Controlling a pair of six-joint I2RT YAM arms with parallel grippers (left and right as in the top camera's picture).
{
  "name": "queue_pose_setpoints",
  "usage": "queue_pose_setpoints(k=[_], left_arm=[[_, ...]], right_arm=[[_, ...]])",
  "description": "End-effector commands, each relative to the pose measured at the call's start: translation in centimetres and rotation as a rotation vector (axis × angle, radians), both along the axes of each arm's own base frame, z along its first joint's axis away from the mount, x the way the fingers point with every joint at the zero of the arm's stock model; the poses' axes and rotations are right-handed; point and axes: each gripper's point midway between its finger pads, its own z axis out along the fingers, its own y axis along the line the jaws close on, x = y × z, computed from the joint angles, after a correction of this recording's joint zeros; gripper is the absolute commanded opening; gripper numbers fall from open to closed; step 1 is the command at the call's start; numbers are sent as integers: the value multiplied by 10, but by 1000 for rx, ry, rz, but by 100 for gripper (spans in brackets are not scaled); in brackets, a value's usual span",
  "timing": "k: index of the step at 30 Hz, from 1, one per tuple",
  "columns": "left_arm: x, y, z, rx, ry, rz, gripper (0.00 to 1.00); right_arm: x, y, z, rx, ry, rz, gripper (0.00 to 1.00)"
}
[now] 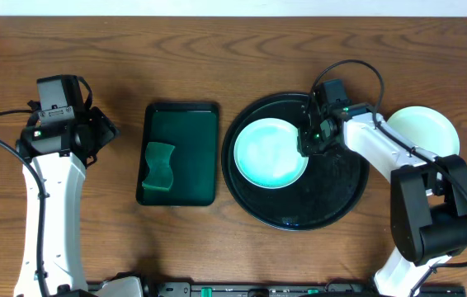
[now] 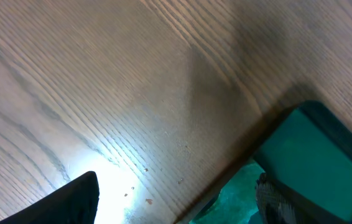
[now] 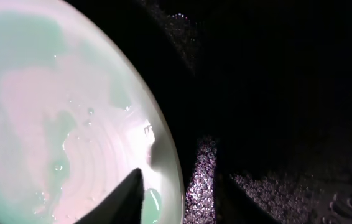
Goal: Clean dirty plates on tray and stack at the side
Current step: 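Retract the left arm and lift the plate's rim with the right gripper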
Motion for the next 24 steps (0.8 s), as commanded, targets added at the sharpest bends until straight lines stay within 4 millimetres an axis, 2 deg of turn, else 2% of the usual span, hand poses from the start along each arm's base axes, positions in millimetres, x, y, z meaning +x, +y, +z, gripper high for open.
queue_pose_setpoints(k=[1, 10, 12, 15, 19, 21, 24], left_arm=[[1, 1, 5, -4, -13, 7, 80], [1, 1, 5, -4, -13, 7, 81], [1, 1, 5, -4, -13, 7, 81], [1, 1, 5, -4, -13, 7, 81], [1, 1, 5, -4, -13, 7, 81], [1, 1, 5, -4, -13, 7, 81], [1, 1, 5, -4, -13, 7, 81]], right_arm=[[-4, 3, 1, 3, -4, 7, 29], [-2, 3, -3, 10, -22, 0, 22], [-2, 4, -2, 17, -24, -1, 1], [1, 5, 1, 23, -34, -7, 1], [6, -9, 17, 26, -29, -62, 1], [9, -20, 32, 35, -51, -93, 1], [11, -23, 38, 50, -63, -104, 1]])
